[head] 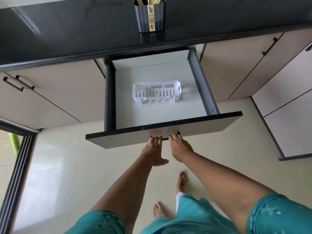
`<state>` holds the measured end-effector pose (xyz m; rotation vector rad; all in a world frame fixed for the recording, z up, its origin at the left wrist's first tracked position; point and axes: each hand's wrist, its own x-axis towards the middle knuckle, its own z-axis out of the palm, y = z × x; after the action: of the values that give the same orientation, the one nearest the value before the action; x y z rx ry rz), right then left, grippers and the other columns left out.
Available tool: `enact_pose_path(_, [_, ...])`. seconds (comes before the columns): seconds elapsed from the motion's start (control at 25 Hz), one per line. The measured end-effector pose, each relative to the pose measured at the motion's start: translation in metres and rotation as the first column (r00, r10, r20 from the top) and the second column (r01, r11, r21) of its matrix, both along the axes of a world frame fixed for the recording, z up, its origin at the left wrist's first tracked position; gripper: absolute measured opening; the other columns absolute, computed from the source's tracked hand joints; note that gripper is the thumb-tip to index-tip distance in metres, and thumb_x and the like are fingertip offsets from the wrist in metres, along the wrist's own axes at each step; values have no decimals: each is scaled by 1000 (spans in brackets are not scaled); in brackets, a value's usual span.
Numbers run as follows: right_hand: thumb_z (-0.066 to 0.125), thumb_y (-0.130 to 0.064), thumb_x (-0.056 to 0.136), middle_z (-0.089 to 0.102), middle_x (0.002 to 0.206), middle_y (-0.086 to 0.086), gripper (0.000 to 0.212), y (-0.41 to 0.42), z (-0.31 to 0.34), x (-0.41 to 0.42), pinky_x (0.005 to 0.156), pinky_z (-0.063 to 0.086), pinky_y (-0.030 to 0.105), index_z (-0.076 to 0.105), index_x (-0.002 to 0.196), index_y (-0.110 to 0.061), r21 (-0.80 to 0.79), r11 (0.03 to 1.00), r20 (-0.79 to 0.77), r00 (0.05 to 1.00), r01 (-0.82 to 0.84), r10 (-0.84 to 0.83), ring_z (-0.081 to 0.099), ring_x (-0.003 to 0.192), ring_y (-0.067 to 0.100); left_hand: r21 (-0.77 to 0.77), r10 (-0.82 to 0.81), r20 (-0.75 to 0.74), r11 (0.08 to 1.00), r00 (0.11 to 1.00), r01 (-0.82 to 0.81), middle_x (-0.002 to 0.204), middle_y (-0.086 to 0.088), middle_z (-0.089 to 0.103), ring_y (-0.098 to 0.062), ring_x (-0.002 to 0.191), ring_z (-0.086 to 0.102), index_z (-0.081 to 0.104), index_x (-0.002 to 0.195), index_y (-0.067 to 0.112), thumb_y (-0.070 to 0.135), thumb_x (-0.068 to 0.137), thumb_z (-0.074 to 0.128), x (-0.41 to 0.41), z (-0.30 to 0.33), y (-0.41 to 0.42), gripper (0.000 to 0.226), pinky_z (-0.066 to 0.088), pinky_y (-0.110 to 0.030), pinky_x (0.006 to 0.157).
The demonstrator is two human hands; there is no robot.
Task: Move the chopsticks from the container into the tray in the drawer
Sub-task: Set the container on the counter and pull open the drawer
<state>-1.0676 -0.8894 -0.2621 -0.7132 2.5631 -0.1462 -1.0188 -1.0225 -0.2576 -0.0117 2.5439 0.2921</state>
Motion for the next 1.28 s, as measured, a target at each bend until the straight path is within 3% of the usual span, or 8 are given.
enact_pose_path(0.24, [43,-3,87,31,150,8,56,1,31,1,109,37,42,35,142,-12,41,997,148,986,67,-73,29,139,27,3,0,68,1000,998,0,158,-17,8,-36,146,5,4,151,4,49,86,58,2,24,5,95,21,-46,116])
enact_pose_path(0.36, [50,-17,88,54,129,9,31,4,57,-7,89,48,37,55,118,-14,-67,989,44,991,130,-127,53,117,30,178,91,-171,982,981,-60,142,-16,39,-34,134,33,34,140,5,33,89,56,4,45,-1,62,34,-41,108])
enact_pose_path(0.44, [53,-23,86,64,111,6,17,-4,78,-20,73,48,32,61,100,-18,-193,967,-83,980,164,-183,61,100,30,281,196,-372,955,907,-91,130,-14,51,-31,124,45,48,129,7,23,89,53,-6,68,-9,43,38,-37,102])
enact_pose_path(0.72, [52,-38,90,67,105,1,23,-49,118,-95,69,44,28,61,99,-19,-449,837,-42,929,312,-369,62,96,25,408,460,-439,867,771,-286,122,-4,60,-22,117,52,55,118,13,41,95,44,-95,110,-40,38,42,-33,89])
enact_pose_path(0.88, [55,-43,91,57,120,4,33,-44,97,-171,85,50,35,58,111,-17,-311,906,-19,951,286,-307,53,113,26,369,526,-394,841,754,-395,121,-7,60,-26,116,52,59,111,12,42,96,43,-144,81,-71,38,42,-34,92])
enact_pose_path(1.0, [55,-39,92,42,137,9,47,-37,69,-223,96,47,38,47,131,-14,-130,912,61,921,389,-384,42,126,29,334,663,-314,747,680,-575,126,-13,54,-29,119,47,56,117,9,37,95,46,-170,52,-101,38,39,-37,98])
enact_pose_path(1.12, [53,-34,94,43,140,15,56,-37,53,-252,90,46,34,35,139,-8,-61,814,213,805,577,-555,49,124,33,293,791,-246,612,561,-734,139,-16,39,-32,128,37,44,130,6,35,94,49,-179,29,-125,47,36,-41,103])
enact_pose_path(1.28, [43,-20,96,52,135,15,45,-43,33,-278,80,45,30,36,139,-7,55,748,314,700,662,-642,55,118,32,244,835,-78,547,545,-801,151,-19,31,-34,139,30,24,147,3,32,98,43,-201,5,-147,60,27,-41,112])
